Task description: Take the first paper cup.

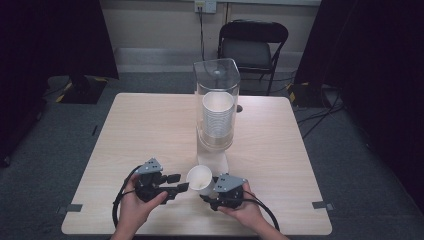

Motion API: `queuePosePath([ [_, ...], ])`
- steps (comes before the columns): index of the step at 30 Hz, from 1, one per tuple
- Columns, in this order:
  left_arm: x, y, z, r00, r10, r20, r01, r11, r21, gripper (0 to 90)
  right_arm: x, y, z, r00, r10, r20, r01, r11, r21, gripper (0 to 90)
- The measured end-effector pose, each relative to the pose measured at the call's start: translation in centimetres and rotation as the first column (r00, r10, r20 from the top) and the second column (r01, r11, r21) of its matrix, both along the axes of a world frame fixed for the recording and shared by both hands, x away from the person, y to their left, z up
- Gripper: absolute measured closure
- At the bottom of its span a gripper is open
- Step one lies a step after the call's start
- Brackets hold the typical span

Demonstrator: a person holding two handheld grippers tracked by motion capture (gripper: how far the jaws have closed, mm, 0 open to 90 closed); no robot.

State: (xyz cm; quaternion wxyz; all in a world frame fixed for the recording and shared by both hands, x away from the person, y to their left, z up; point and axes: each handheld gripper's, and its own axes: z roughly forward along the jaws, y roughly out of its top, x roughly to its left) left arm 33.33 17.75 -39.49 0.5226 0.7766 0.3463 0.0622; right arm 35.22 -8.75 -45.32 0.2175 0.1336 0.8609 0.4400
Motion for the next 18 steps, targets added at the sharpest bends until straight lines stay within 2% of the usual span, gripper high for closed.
queuePosePath([
  [2, 0.0, 0.0, 0.1, 0.9999, -0.005, -0.010, 0.004, 1.0000, -0.007, 54.4, 0.0, 0.1, -0.1, 1.0000, 0.004, -0.002, -0.004, 1.0000, 0.001, 34.5],
  [4, -0.1, 0.1, 0.2, 1.0000, -0.002, -0.003, 0.002, 0.9999, -0.012, 57.8, 0.1, 0.2, -0.1, 1.0000, 0.004, 0.000, -0.004, 1.0000, 0.000, 34.6],
  [7, -0.1, 0.3, 0.6, 0.9999, 0.001, -0.012, -0.002, 0.9988, -0.049, 57.8, 0.0, 0.3, -0.2, 0.9998, 0.011, 0.016, -0.011, 0.9997, -0.022, 34.6],
  [9, -0.2, 0.3, 0.6, 0.9997, 0.013, -0.021, -0.014, 0.9984, -0.055, 57.8, 0.0, 0.4, -0.3, 0.9996, 0.022, 0.018, -0.021, 0.9993, -0.032, 34.6],
  [13, 0.0, 0.0, 0.1, 0.9988, 0.021, -0.043, -0.023, 0.9987, -0.047, 59.9, -0.5, 1.0, -0.2, 0.9970, 0.069, 0.035, -0.068, 0.9970, -0.036, 34.5],
  [17, 0.1, -0.2, -0.1, 0.9977, 0.025, -0.063, -0.026, 0.9993, -0.027, 72.2, -1.0, 1.8, 0.0, 0.9957, 0.089, 0.026, -0.088, 0.9959, -0.018, 34.3],
  [18, 0.2, -0.1, 0.0, 0.9978, 0.027, -0.061, -0.027, 0.9996, 0.002, 75.0, -1.1, 2.0, 0.0, 0.9953, 0.093, 0.029, -0.092, 0.9956, -0.016, 34.1],
])
